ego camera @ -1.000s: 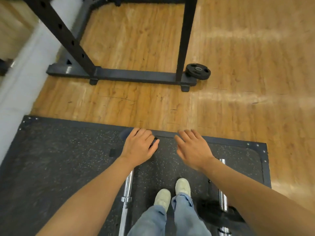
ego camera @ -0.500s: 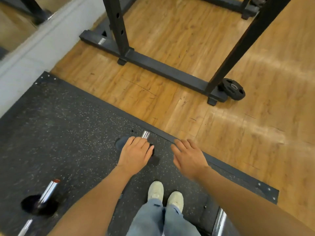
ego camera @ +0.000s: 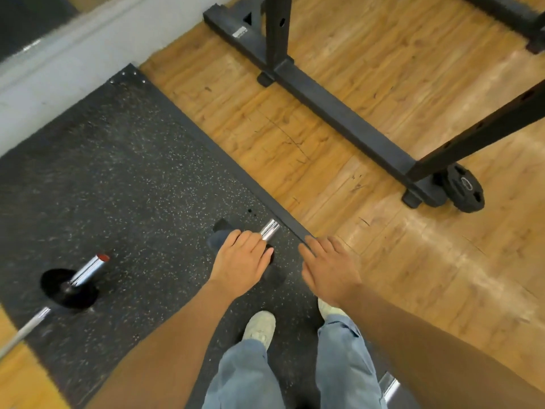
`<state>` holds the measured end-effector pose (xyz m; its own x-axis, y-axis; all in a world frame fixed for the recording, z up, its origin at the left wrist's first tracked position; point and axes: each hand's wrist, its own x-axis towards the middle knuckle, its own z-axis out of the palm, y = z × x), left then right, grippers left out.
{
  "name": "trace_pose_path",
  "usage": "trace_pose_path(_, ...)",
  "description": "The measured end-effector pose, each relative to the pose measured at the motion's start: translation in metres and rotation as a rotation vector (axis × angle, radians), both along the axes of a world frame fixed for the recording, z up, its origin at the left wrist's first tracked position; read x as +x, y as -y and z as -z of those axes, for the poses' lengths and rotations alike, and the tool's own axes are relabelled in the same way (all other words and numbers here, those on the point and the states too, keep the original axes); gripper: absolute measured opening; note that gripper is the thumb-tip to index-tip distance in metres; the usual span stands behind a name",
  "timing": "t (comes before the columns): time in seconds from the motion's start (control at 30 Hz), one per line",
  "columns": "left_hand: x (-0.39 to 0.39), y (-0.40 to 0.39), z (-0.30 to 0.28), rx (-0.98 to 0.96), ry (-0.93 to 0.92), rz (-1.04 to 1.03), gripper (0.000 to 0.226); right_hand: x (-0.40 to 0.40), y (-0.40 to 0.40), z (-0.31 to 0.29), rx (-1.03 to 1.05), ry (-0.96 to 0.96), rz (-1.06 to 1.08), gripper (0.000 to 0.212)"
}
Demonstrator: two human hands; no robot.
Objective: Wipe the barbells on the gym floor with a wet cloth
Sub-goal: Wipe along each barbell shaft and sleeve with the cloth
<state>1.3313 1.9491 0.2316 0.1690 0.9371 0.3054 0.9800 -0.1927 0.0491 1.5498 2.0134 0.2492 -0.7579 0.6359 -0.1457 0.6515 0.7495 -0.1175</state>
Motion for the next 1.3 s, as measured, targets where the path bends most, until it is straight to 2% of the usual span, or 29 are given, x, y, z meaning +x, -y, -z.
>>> trace_pose_path(0.2,0.031,-0.01,0.032,-0.014,-0.055,-0.15,0.041,0.014,-0.042,0.033,0.009,-0.032,-0.148,0.048)
trace_pose_path(0.43,0.08,-0.03,0.096,-0.042,0.015,-0.365,0.038,0.026,-0.076,0.096,-0.004,-0.042,-0.259,0.049)
trace_pose_path(0.6,0.089,-0.042,0.163,-0.065,-0.006,-0.44,0.04,0.019,-0.08,0.158,0.007,-0.049,-0.207,0.048)
trace_pose_path(0.93,0.081,-0.096,0.275,-0.182,0.003,-0.748,0.043,-0.008,-0.115,0.269,0.094,-0.052,-0.178,0.048)
trace_pose_path(1.1,0.077,-0.109,0.308,-0.305,0.085,-0.951,0.044,-0.019,-0.138,0.312,0.117,-0.093,-0.2,0.042)
trace_pose_path(1.3,0.092,-0.107,0.33,-0.359,0.135,-0.955,0.046,-0.022,-0.13,0.341,0.081,-0.158,-0.189,0.048)
